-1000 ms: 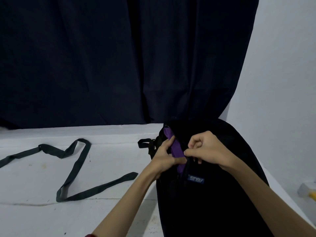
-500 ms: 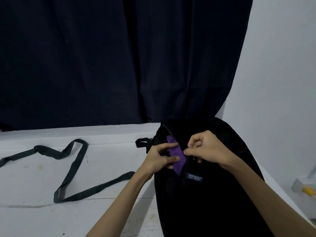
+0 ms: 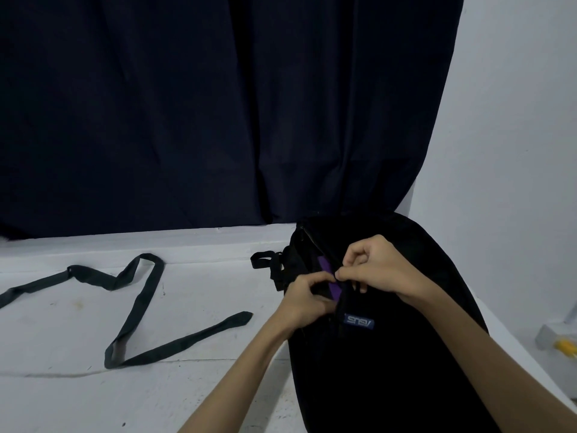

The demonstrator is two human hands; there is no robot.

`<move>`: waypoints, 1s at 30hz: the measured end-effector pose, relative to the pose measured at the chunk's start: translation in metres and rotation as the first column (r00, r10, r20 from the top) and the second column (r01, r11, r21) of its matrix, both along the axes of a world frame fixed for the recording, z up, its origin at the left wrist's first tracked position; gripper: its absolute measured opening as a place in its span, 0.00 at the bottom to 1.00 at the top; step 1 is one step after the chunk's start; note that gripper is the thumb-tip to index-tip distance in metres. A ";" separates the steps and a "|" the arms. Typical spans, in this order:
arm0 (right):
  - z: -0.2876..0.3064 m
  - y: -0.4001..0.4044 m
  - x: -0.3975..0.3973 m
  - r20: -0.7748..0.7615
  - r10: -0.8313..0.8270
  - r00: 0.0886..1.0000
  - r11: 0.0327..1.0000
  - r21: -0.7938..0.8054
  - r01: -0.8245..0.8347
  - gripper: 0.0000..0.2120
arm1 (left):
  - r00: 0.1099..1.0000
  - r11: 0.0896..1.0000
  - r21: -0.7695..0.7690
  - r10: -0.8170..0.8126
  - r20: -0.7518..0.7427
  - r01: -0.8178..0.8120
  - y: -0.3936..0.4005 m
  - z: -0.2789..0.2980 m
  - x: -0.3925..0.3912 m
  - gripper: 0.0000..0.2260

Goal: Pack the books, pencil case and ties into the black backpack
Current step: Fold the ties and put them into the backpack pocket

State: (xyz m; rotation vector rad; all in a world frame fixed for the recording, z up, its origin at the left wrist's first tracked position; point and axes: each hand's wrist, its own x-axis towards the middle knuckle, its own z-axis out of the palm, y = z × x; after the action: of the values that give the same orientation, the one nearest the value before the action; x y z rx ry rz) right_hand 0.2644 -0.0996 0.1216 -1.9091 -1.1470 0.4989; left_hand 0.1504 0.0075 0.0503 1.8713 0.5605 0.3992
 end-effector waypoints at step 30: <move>-0.081 0.147 -0.166 0.162 0.443 0.882 0.882 -0.258 -0.395 0.10 | 0.743 0.807 0.581 0.455 -0.491 -0.110 0.157 -0.056 -0.257 0.07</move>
State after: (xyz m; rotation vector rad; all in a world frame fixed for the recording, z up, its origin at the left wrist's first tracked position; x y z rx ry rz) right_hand 0.0982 0.0472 0.0410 -1.9330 -1.7348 0.6883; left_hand -0.1063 0.1642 -0.0054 2.4614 1.3211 0.1291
